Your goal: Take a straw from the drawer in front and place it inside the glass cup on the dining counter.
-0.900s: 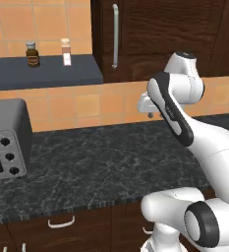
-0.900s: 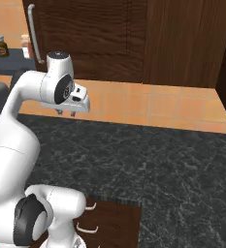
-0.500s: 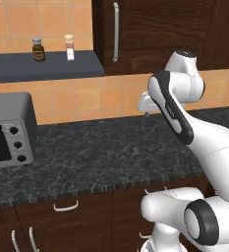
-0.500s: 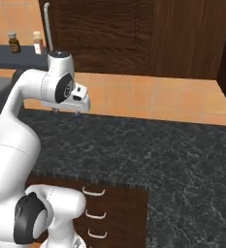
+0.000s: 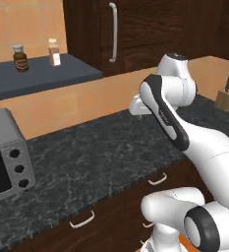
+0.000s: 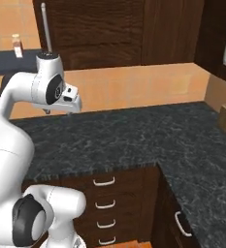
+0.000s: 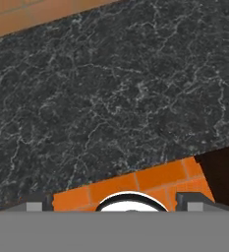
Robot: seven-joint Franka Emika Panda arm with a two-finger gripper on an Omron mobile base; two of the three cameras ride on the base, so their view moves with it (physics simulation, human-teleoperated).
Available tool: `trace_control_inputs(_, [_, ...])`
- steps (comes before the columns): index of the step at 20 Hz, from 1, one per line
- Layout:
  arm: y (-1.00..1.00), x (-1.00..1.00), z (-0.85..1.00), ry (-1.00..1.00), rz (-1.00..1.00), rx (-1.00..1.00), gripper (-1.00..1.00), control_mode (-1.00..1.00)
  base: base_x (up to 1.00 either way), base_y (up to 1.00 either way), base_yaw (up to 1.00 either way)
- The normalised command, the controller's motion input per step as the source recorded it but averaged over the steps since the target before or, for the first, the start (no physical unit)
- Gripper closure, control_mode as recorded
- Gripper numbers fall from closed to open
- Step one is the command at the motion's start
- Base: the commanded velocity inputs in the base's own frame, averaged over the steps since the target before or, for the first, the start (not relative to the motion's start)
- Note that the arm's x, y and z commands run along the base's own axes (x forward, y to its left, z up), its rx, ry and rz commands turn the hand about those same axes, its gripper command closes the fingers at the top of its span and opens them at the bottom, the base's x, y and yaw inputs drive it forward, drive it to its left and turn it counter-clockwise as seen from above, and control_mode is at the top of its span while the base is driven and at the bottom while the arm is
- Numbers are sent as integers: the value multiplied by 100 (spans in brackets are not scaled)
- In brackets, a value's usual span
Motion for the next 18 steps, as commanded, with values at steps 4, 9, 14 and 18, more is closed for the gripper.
trace_control_inputs(4, [0,0,0,0,0,0,-100,100,-6,62,-68])
trace_control_inputs(9, [0,0,0,0,0,0,-100,100,-22,64,-65])
trace_control_inputs(14, [0,0,0,0,0,0,-100,100,-24,69,-61])
trace_control_inputs(18, [0,0,0,0,0,0,-100,100,-4,78,-58])
